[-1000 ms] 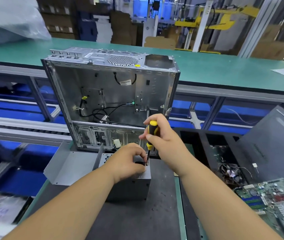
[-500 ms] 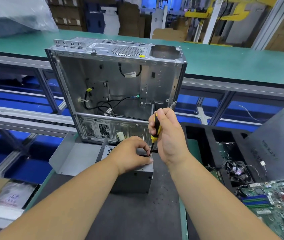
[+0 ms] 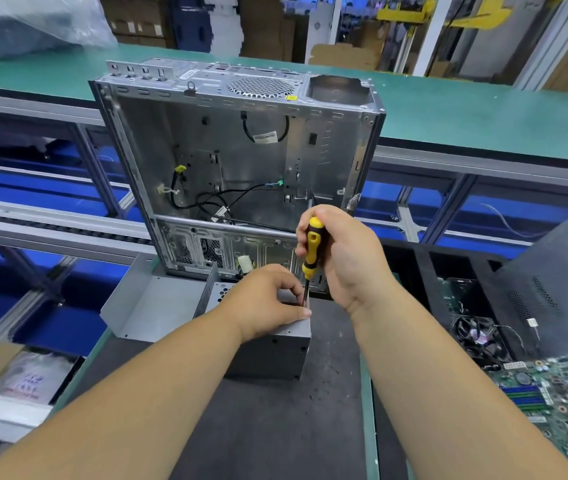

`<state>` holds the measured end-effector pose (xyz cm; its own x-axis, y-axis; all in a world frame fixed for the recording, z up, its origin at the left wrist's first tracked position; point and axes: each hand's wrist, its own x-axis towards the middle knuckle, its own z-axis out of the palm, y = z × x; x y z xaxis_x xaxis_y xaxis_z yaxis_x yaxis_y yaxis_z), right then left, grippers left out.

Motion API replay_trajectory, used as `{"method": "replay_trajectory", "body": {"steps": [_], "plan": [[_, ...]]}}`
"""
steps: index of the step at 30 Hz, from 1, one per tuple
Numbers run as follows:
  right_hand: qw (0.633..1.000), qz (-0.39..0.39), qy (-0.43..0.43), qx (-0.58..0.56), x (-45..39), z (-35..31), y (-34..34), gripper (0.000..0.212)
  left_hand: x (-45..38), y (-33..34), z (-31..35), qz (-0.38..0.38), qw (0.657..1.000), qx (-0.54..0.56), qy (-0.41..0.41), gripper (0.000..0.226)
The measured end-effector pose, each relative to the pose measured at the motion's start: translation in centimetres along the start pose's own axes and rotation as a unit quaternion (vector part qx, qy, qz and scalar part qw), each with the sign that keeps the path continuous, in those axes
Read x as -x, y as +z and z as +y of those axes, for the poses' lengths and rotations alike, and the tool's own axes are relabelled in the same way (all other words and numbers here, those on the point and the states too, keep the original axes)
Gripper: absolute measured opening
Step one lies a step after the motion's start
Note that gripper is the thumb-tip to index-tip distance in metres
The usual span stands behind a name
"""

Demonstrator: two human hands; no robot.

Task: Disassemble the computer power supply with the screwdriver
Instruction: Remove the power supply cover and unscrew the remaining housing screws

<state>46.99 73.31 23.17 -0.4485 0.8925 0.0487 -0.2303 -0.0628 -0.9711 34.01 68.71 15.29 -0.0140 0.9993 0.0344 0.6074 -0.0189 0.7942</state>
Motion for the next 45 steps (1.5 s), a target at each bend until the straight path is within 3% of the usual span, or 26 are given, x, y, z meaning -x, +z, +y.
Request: {"method": "replay_trajectory", "body": {"steps": [5,9,13,18,25,29,31,38,45], "plan": [[0.997,0.027,-0.003,-0.069,0.3,1.0,0.9,0.044,0.2,-0.2,-0.1,-0.025,1.0,-0.006,0.007,0.019],[0.997,0.001,-0.025,-0.077,0.5,1.1,0.3,0.026,0.1,-0.1,-0.2,-0.019,0.999,-0.02,0.018,0.022],[0.999,-0.009,-0.004,-0.044,0.4,0.7,-0.3,0.024,0.1,-0.1,-0.4,-0.014,0.999,-0.027,0.023,0.02],[0.997,0.066,0.014,-0.049,0.0,-0.1,-0.7,0.024,0.1,-0.2,-0.2,-0.027,0.998,-0.035,0.034,0.017],[0.997,0.018,-0.011,-0.077,0.7,0.9,0.1,0.045,0.1,-0.3,0.0,-0.029,0.998,-0.034,0.035,0.024],[0.996,-0.01,-0.013,-0.091,0.8,0.8,0.3,0.034,0.0,-0.4,0.2,-0.035,0.998,-0.05,0.027,0.024],[0.999,-0.019,-0.011,-0.046,0.7,0.6,0.3,0.024,0.1,-0.4,0.2,-0.041,0.997,-0.052,0.026,0.021],[0.999,0.045,0.015,0.002,0.5,-0.6,-0.5,0.022,0.4,-0.4,0.0,-0.045,0.997,-0.053,0.031,0.016],[0.998,0.051,-0.027,-0.025,1.1,1.0,0.5,0.044,0.4,-0.4,0.0,-0.04,0.997,-0.054,0.027,0.021]]}}
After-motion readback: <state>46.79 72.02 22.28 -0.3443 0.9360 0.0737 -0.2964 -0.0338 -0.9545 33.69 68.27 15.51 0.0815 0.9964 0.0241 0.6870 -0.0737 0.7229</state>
